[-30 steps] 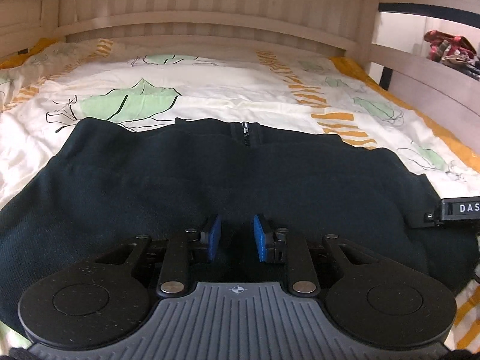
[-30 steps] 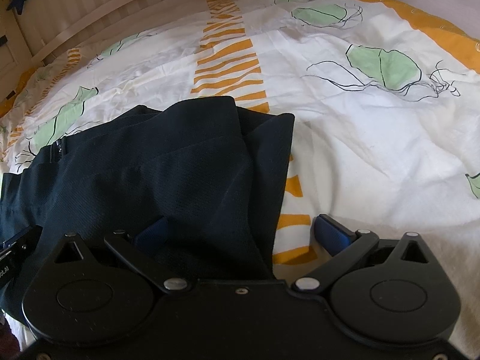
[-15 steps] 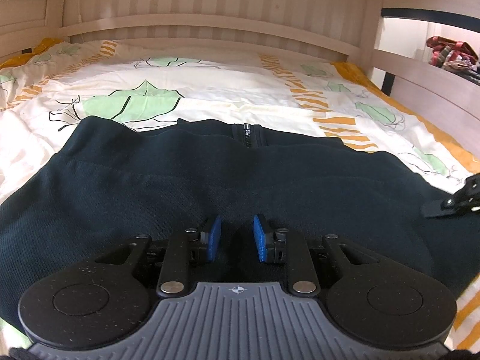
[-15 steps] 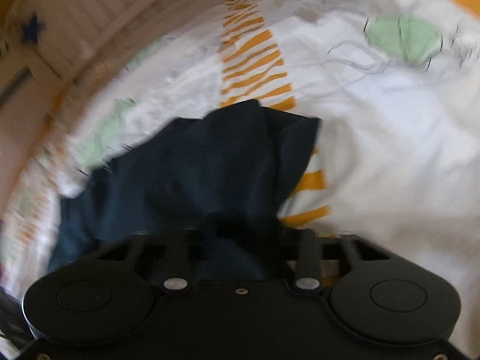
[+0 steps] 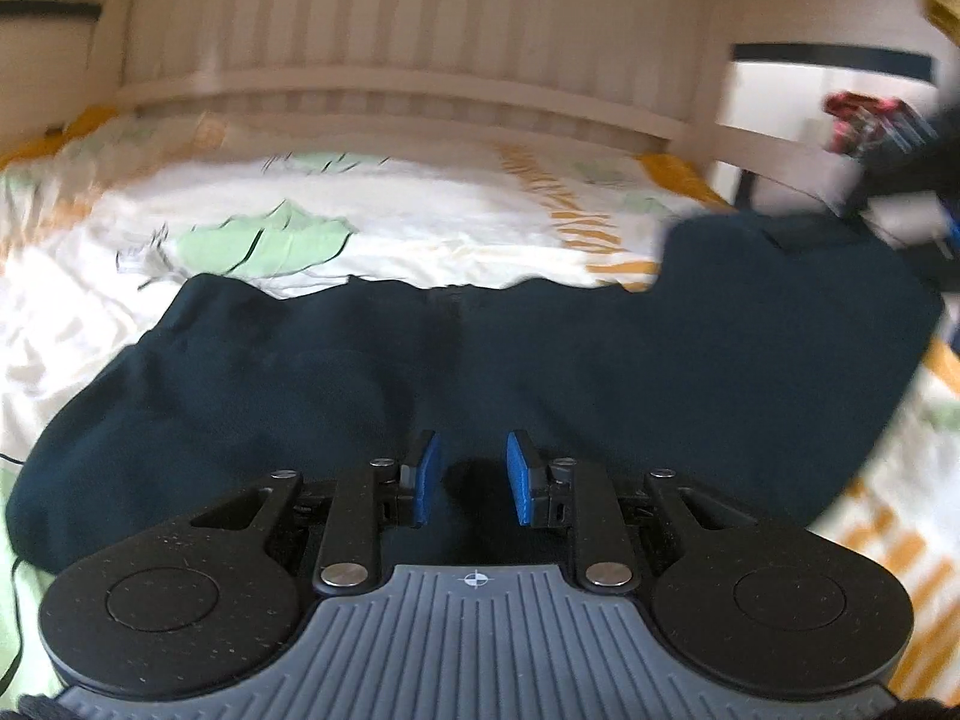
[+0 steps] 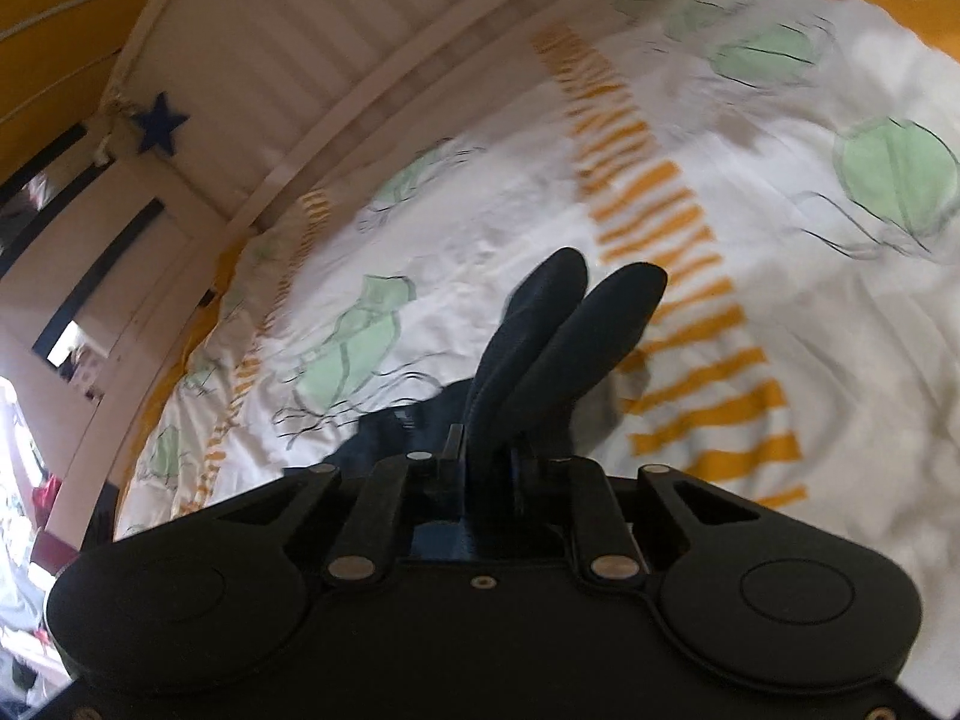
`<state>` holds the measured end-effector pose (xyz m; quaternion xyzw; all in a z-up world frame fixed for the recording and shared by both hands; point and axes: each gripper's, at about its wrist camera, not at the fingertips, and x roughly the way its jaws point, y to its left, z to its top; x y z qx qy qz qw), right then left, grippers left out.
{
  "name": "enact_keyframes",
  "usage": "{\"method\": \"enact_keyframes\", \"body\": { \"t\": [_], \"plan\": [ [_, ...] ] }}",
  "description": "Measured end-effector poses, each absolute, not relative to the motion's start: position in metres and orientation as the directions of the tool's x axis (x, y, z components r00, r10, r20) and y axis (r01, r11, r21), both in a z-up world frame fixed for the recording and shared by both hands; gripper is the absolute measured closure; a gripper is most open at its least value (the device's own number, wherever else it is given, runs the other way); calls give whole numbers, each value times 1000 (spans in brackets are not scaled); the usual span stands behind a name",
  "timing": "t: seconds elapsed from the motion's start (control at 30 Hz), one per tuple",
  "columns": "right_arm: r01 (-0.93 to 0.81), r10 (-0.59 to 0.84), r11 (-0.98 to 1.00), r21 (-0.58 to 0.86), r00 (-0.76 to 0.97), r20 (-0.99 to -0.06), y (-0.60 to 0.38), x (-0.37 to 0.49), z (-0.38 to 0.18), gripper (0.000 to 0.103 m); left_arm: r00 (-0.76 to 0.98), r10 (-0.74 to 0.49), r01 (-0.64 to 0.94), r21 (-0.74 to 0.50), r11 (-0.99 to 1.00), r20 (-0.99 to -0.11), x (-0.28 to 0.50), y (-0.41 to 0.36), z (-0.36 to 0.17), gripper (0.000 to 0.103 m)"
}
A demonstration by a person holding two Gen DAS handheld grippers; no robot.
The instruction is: Fold large clothes
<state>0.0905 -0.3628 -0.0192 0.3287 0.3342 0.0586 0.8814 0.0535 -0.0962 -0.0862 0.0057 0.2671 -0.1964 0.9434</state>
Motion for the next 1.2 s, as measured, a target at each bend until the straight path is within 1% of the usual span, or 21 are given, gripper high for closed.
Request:
{"method": "enact_keyframes", "body": {
  "t": [0.1, 0.27, 0.33, 0.6, 0.7, 0.77, 0.9, 0.93, 1.0, 1.07, 1.13, 1.17, 1.2],
  "plan": [
    [76, 375, 763, 642, 757, -535, -347, 101, -8, 80, 737, -367, 377, -105, 920, -568, 55, -99, -103, 79],
    [6, 521, 669, 743, 710, -474, -311, 130, -3, 79, 723, -399, 378, -160, 912, -564, 62, -93, -105, 79],
    [-16, 567, 646, 763, 679, -466, -290, 147, -4, 79, 716, -410, 377, -183, 908, -564, 65, -89, -105, 79],
    [-101, 705, 606, 789, 529, -473, -197, 203, -26, 79, 686, -402, 337, -224, 914, -607, 57, -46, -93, 80],
    [-123, 749, 590, 798, 453, -484, -166, 218, -41, 79, 689, -394, 340, -210, 917, -608, 45, -31, -83, 80],
    [-137, 758, 603, 786, 406, -510, -145, 223, -54, 79, 701, -359, 325, -173, 930, -616, 37, -26, -78, 80],
    [-139, 754, 635, 760, 326, -571, -118, 232, -84, 79, 692, -343, 281, -201, 938, -635, 34, -9, -73, 80],
    [-144, 751, 645, 750, 300, -588, -112, 233, -93, 74, 692, -340, 271, -207, 940, -636, 32, -7, -70, 80],
    [-168, 745, 660, 732, 273, -609, -106, 233, -100, 70, 695, -340, 261, -219, 940, -634, 29, -5, -65, 80],
    [-199, 757, 649, 734, 269, -596, -103, 231, -96, 58, 701, -348, 268, -222, 937, -623, 26, -5, -59, 80],
    [-226, 792, 605, 763, 272, -547, -104, 228, -83, 34, 712, -360, 296, -208, 932, -603, 21, -8, -51, 80],
    [-245, 809, 580, 777, 279, -517, -106, 228, -74, 27, 718, -372, 318, -198, 927, -588, 18, -10, -47, 80],
    [-274, 825, 558, 783, 288, -487, -109, 224, -63, 18, 724, -384, 340, -188, 921, -573, 14, -12, -43, 80]
  ]
}}
